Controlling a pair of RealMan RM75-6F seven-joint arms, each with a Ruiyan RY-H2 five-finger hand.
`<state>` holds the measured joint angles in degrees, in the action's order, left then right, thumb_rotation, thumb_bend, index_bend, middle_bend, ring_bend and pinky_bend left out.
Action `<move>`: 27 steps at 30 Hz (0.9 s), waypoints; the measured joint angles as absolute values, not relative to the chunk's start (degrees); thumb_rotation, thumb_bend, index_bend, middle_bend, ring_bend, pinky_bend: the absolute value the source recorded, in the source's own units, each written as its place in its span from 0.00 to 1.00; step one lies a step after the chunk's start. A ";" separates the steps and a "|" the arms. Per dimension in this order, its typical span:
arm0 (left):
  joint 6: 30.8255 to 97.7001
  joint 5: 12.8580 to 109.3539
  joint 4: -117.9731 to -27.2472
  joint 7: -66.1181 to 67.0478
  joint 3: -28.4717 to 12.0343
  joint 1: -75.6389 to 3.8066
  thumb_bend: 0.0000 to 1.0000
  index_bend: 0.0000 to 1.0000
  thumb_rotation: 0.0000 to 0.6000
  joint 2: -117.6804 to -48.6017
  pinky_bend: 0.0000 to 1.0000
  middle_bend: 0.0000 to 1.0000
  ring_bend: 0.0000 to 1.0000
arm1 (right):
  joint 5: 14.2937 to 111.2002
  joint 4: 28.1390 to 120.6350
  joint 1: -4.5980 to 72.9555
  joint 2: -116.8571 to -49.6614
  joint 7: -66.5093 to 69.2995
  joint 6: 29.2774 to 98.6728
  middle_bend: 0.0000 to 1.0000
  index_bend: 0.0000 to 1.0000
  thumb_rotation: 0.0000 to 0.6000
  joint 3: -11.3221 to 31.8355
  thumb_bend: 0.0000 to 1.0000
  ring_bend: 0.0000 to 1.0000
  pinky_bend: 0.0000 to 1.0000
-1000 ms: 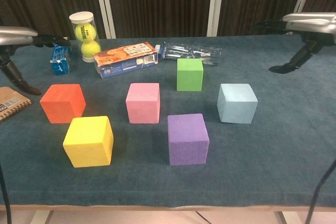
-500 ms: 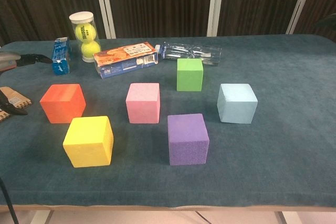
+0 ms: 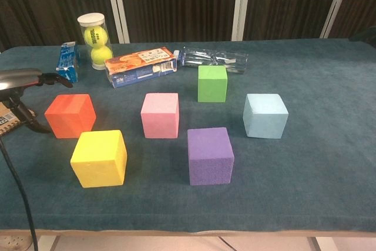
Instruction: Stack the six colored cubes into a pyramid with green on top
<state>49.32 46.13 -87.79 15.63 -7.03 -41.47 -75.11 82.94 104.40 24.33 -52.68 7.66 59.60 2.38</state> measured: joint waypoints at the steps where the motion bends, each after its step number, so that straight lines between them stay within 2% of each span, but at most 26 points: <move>1: 49.02 45.87 -87.13 15.61 -7.15 -41.71 0.17 0.21 1.00 -75.49 0.05 0.00 0.00 | 82.80 104.23 24.46 -52.72 7.73 59.17 0.00 0.00 1.00 2.35 0.24 0.00 0.00; 5: 48.38 44.89 -84.17 15.65 -7.70 -42.58 0.18 0.29 1.00 -77.35 0.05 0.01 0.00 | 82.43 103.68 24.70 -52.73 8.16 58.29 0.00 0.00 1.00 2.27 0.24 0.00 0.00; 10: 47.96 44.24 -81.73 15.55 -8.03 -42.94 0.18 0.30 1.00 -78.57 0.05 0.02 0.00 | 82.54 103.30 24.77 -52.35 8.85 57.75 0.00 0.00 1.00 2.12 0.24 0.00 0.00; 20: 46.18 42.61 -80.01 14.69 -9.29 -43.88 0.21 0.39 1.00 -79.92 0.06 0.05 0.00 | 82.20 102.99 25.05 -52.52 8.46 56.57 0.00 0.00 1.00 1.97 0.24 0.00 0.00; 27: 44.82 42.09 -79.68 14.18 -9.51 -44.29 0.28 0.47 1.00 -79.67 0.06 0.05 0.00 | 81.35 102.78 25.04 -52.44 8.08 56.13 0.00 0.00 1.00 2.00 0.24 0.00 0.00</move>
